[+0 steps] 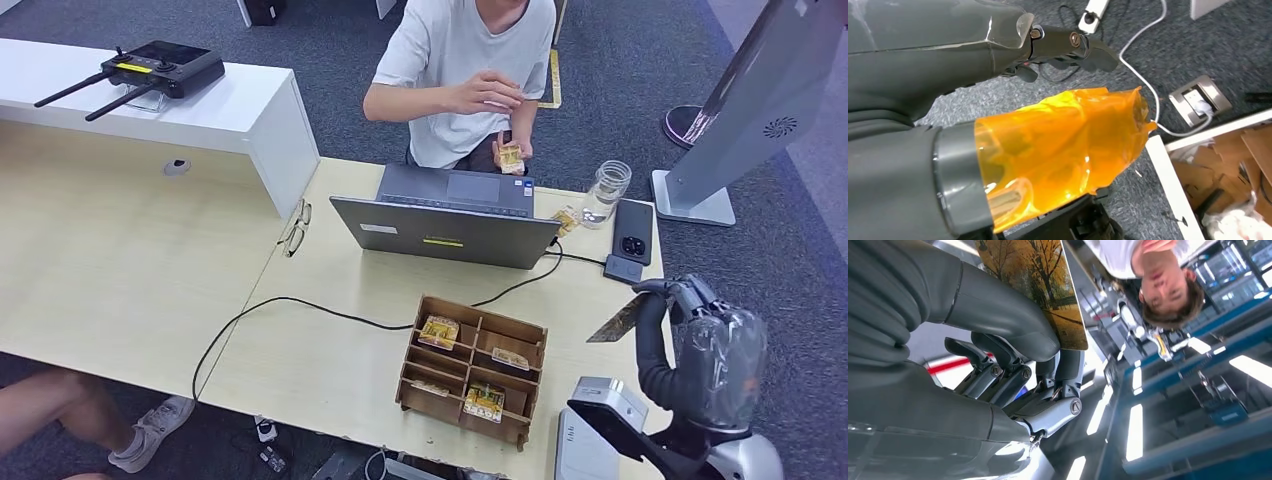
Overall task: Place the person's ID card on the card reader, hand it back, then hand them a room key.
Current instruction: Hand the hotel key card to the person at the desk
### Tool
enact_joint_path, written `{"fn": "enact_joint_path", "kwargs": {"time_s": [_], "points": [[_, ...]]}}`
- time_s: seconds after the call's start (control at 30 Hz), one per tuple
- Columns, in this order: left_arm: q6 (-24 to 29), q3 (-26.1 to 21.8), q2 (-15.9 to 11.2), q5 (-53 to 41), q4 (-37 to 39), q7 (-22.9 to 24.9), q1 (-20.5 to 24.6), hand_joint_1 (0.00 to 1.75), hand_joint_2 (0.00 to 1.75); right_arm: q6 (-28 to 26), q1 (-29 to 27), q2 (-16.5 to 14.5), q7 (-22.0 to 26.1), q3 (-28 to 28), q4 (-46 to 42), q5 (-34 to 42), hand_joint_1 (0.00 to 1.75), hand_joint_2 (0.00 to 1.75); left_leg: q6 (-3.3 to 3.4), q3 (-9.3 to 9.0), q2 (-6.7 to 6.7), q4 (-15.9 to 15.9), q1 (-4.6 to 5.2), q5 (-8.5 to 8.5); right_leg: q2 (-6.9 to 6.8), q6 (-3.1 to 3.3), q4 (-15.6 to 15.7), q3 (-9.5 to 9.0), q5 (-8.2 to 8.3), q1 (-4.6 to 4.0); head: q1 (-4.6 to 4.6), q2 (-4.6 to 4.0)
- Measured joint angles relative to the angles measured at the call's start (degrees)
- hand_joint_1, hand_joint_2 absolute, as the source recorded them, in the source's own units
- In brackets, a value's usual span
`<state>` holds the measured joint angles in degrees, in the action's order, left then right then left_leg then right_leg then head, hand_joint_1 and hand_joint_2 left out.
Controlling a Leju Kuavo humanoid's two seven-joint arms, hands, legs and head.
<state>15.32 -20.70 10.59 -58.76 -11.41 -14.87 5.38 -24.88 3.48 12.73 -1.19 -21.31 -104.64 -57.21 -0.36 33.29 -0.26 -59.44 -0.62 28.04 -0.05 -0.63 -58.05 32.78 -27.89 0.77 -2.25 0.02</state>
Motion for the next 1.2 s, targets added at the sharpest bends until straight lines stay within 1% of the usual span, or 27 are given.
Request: {"fn": "enact_joint_path", "kwargs": {"time_s": [0.17,0.3,0.73,0.9,1.0,1.13,1.17,1.2], "points": [[-1.1,1.5,0.0,-1.1,0.0,0.7,0.6,0.00,0.00,0.1,4.5,-0.4,-2.2,0.3,2.7,-3.9,1.75,1.75,-0.01,0.00,-0.01,0.0,0.00,-0.01,-0.01,0.00,0.0,0.00,0.01,0.00,0.00,0.00],[-1.5,2.3,0.0,-1.5,0.0,0.9,0.9,0.00,0.00,0.2,6.7,-0.7,-3.3,0.9,4.9,-5.6,1.75,1.75,-0.01,0.01,-0.02,0.0,0.00,-0.01,-0.01,0.00,0.0,0.00,0.01,0.00,0.00,0.00],[-2.0,4.0,0.0,-2.4,0.0,0.4,0.8,0.00,0.00,0.2,9.7,-1.0,-4.8,2.8,11.3,-8.1,1.75,1.75,-0.01,0.02,-0.04,0.0,0.00,-0.01,-0.02,0.00,0.0,0.00,0.01,0.00,0.00,0.00],[-2.1,4.5,0.0,-2.4,0.0,0.4,0.8,0.00,0.00,0.0,10.4,-2.0,-6.2,3.4,13.0,-8.2,1.75,1.75,-0.02,0.02,-0.04,0.0,0.00,-0.02,-0.02,0.00,0.0,0.00,0.01,0.00,0.00,0.00],[-2.0,4.5,0.0,-2.2,0.0,0.4,0.8,0.00,0.00,0.1,10.5,-2.8,-6.5,3.8,13.5,-7.1,1.75,1.75,-0.02,0.02,-0.04,0.0,0.00,-0.01,-0.02,0.00,0.0,0.00,0.01,0.00,0.00,0.00],[-1.7,4.5,0.0,-1.9,0.0,0.4,0.7,0.00,0.00,0.6,10.5,-3.6,-5.9,3.8,13.7,-4.5,1.62,1.75,-0.02,0.02,-0.04,0.0,0.00,-0.01,-0.02,0.00,0.0,0.00,0.01,0.00,0.00,0.00],[-1.6,4.5,0.0,-1.8,0.0,0.4,0.7,0.00,0.00,0.7,10.5,-3.8,-5.6,3.8,13.7,-4.0,1.55,1.75,-0.02,0.02,-0.04,0.0,0.00,-0.01,-0.02,0.00,0.0,0.00,0.01,0.00,0.00,0.00],[-1.6,4.5,0.0,-1.7,0.0,0.4,0.7,0.00,0.00,0.8,10.5,-3.9,-5.5,3.8,13.7,-3.7,1.23,1.75,-0.02,0.02,-0.04,0.0,0.00,-0.01,-0.02,0.00,0.0,0.00,0.01,0.00,0.00,0.00]]}}
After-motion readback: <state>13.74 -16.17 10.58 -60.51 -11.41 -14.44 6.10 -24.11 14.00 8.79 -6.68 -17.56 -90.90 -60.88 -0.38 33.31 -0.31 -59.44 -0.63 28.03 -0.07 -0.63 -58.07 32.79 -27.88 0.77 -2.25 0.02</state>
